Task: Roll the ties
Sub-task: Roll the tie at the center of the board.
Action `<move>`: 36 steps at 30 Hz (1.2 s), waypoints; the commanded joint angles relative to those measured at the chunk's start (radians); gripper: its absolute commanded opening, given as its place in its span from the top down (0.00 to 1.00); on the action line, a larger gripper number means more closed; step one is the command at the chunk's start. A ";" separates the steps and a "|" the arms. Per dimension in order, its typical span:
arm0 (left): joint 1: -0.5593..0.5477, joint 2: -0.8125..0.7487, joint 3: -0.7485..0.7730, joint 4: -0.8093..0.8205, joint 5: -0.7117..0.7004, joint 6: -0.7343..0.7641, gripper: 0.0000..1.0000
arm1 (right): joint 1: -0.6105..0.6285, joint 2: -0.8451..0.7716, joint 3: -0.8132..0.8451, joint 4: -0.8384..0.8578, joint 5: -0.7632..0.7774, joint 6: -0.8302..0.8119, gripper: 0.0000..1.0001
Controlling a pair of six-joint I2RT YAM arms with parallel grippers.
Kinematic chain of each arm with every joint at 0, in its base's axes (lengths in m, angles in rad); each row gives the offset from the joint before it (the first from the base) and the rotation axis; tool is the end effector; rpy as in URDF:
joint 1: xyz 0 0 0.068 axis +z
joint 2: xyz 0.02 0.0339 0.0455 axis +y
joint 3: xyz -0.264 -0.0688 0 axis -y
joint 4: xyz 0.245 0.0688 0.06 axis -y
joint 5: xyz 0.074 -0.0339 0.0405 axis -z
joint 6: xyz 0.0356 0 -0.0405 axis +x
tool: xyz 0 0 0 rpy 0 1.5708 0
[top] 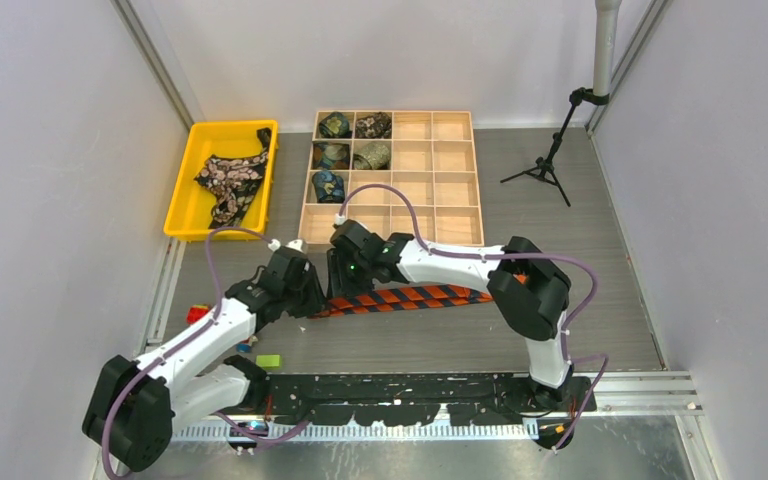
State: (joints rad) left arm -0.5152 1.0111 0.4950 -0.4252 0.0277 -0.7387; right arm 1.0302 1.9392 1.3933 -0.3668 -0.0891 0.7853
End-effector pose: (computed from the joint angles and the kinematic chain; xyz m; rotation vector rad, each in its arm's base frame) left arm 0.1623 -0.0930 0.1799 -0.2781 2.5833 -0.5254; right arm 0.2148 0.3639 0.1973 -0.3696 2.6677 0.7986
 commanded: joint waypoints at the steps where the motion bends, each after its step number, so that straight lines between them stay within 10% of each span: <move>1: -0.002 -0.044 0.046 -0.043 -0.013 0.011 0.74 | 0.005 0.019 0.047 0.047 -0.033 0.011 0.53; 27: -0.002 -0.151 0.081 -0.228 -0.255 0.017 0.83 | 0.014 0.103 0.087 0.077 -0.079 0.017 0.71; 36: 0.002 -0.158 0.082 -0.262 -0.305 -0.007 0.43 | 0.012 0.131 0.096 0.055 -0.056 -0.007 0.77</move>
State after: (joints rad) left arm -0.5152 0.8486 0.5407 -0.6525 -0.2260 -0.7319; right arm 1.0393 2.0609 1.4494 -0.3149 -0.1585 0.7956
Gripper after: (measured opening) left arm 0.508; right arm 0.240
